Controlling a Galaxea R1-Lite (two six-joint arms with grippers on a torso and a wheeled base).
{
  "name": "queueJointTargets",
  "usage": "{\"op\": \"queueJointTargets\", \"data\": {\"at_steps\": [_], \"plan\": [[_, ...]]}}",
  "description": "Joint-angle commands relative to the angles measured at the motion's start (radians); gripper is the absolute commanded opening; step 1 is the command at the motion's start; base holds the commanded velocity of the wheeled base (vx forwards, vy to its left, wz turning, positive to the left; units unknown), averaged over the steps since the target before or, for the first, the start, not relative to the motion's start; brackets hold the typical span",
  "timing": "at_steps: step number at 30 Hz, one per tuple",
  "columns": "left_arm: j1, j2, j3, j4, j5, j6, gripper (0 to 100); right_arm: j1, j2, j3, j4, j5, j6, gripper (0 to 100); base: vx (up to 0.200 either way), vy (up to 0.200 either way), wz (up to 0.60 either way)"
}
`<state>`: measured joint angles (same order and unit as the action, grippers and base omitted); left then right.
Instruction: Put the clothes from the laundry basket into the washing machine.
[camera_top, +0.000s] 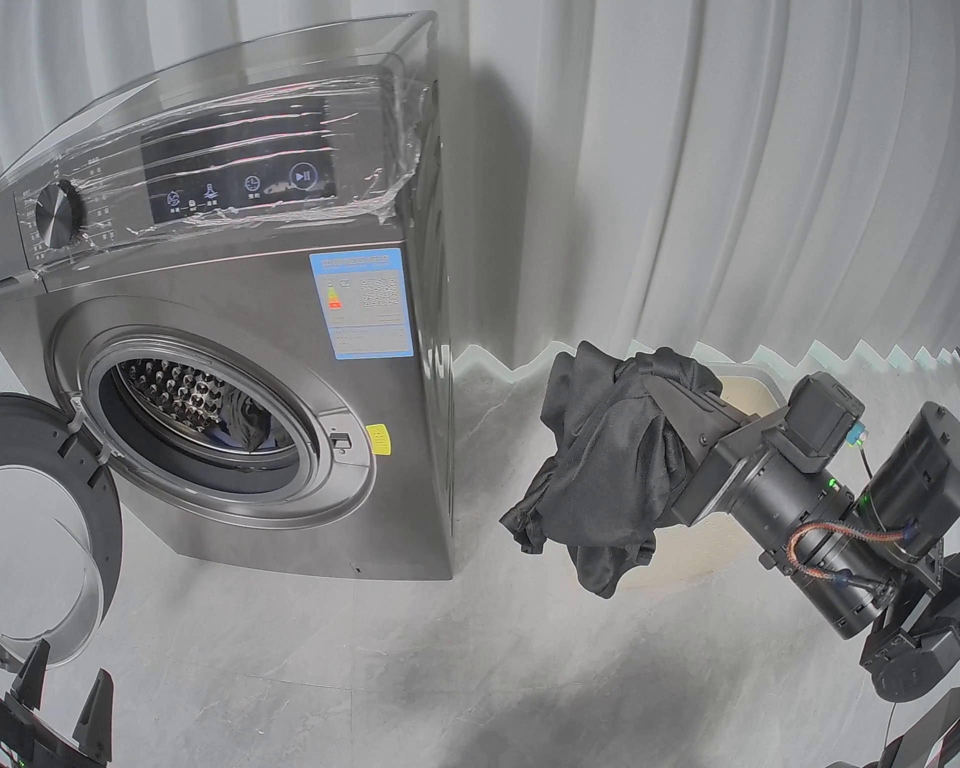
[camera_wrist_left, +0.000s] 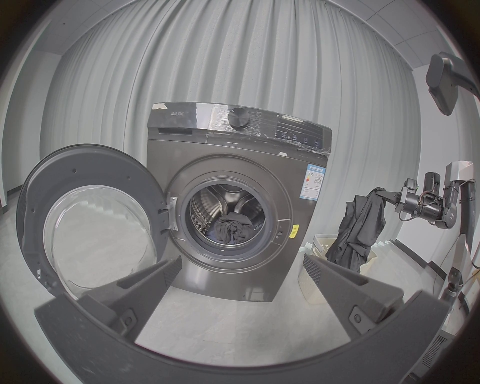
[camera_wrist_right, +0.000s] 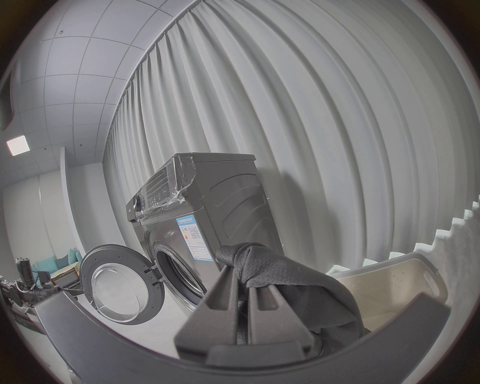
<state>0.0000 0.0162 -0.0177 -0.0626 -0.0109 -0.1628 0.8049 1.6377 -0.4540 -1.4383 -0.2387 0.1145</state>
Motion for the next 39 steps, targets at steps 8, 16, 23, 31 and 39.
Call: {"op": "queueJointTargets", "data": {"at_steps": [8,16,23,31,39], "plan": [[0.000,-0.016,0.018,0.000,0.000,0.000,100,0.004,0.014,-0.002,-0.019,0.002,-0.001,0,0.000,0.025,0.00],[0.000,-0.016,0.018,0.000,0.000,0.000,100,0.004,0.014,-0.002,-0.019,0.002,-0.001,0,-0.150,0.000,0.00],[0.000,-0.016,0.018,0.000,0.000,-0.001,100,0.000,0.013,0.000,-0.017,0.002,-0.001,0,-0.171,0.000,0.00],[0.000,-0.016,0.018,0.000,0.000,-0.001,100,0.002,0.011,0.003,-0.017,0.002,-0.001,0,0.000,0.000,0.00],[0.000,-0.016,0.018,0.000,0.000,-0.004,100,0.002,0.013,0.002,-0.019,0.002,-0.001,0,0.000,0.125,0.00]]}}
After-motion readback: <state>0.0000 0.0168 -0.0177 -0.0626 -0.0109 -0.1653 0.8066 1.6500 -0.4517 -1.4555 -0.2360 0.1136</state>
